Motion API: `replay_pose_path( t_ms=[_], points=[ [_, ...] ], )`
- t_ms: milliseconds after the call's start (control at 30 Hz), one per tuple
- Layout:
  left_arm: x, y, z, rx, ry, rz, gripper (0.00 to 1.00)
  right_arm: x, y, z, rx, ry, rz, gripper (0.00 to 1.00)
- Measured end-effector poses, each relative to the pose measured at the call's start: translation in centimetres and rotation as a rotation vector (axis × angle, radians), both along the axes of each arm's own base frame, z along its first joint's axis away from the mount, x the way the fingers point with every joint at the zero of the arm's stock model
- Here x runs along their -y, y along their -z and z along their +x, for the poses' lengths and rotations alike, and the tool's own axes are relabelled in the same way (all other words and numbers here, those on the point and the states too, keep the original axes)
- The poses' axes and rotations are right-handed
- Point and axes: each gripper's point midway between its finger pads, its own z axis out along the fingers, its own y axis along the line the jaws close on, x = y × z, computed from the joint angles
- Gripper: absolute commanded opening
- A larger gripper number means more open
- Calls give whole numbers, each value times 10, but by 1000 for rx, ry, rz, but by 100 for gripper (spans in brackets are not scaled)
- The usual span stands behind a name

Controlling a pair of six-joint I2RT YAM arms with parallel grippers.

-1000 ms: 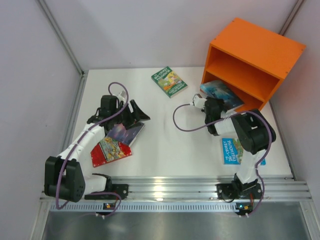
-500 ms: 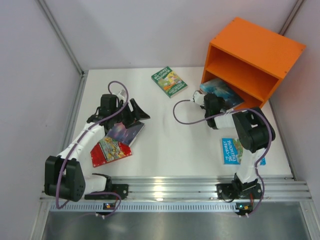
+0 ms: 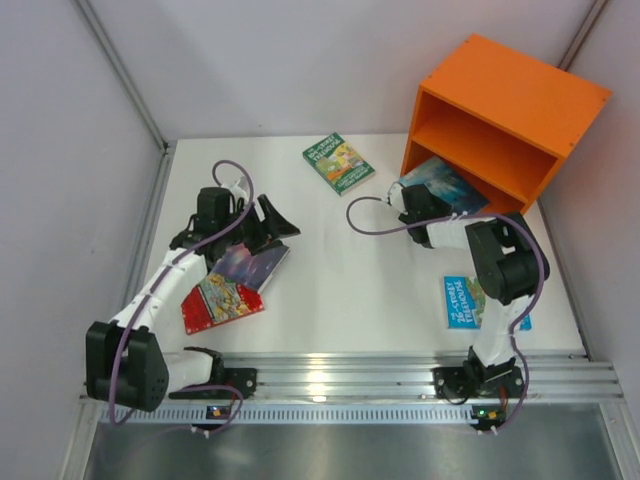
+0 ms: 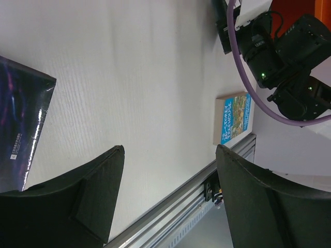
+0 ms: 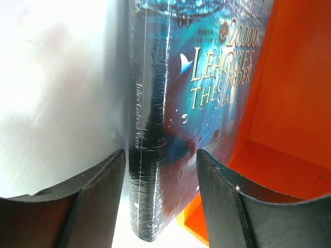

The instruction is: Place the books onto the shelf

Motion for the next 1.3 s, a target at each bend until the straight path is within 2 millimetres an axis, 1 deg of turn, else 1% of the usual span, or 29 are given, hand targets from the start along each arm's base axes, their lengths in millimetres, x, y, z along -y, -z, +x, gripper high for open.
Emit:
replay_pose_path(
  t_ms=[33, 100, 133, 233, 267, 333, 367, 400, 433, 667, 833, 1100, 1133, 1200, 1233, 1300],
  points=[
    [0, -1, 0, 4, 0, -1, 76, 2, 1, 0, 1, 9, -7, 53],
    [0, -3, -1, 9, 1, -3, 76, 5, 2, 0, 3, 23, -25, 50],
    [0, -3, -1, 11, 1, -3, 76, 7, 3, 0, 7, 32, -34, 44],
    [0, -3, -1, 11, 1, -3, 76, 10, 2, 2, 19, 39, -58, 33],
    [0, -3, -2, 9, 1, -3, 76, 10, 1, 4, 27, 39, -61, 26],
    [0, -3, -2, 9, 1, -3, 76, 12, 1, 7, 35, 33, -73, 19],
    [0, -3, -2, 9, 2, -3, 76, 13, 1, 8, 39, 29, -81, 13],
    [0, -3, -2, 9, 2, -3, 76, 15, 1, 10, 48, 25, -87, 8],
    [0, -2, -2, 9, 2, -3, 76, 16, 1, 11, 54, 20, -94, 0],
    [0, -3, -2, 9, 1, -3, 77, 24, 1, 12, 106, -36, -138, 0],
    [0, -4, 0, 11, -1, -1, 76, 32, 1, 17, 156, -60, -164, 0],
    [1, 1, 4, -6, -1, 3, 76, 30, -1, 28, 213, -89, -180, 0],
    [1, 1, 5, -6, -2, 4, 76, 30, -1, 29, 215, -92, -183, 11],
    [0, -1, 6, -1, -3, 5, 77, 32, -1, 30, 219, -94, -189, 22],
    [0, -2, 6, 1, -3, 4, 77, 32, 0, 30, 221, -94, -191, 32],
    [1, -4, 7, 5, -3, 4, 77, 32, 0, 30, 220, -92, -190, 40]
  ],
)
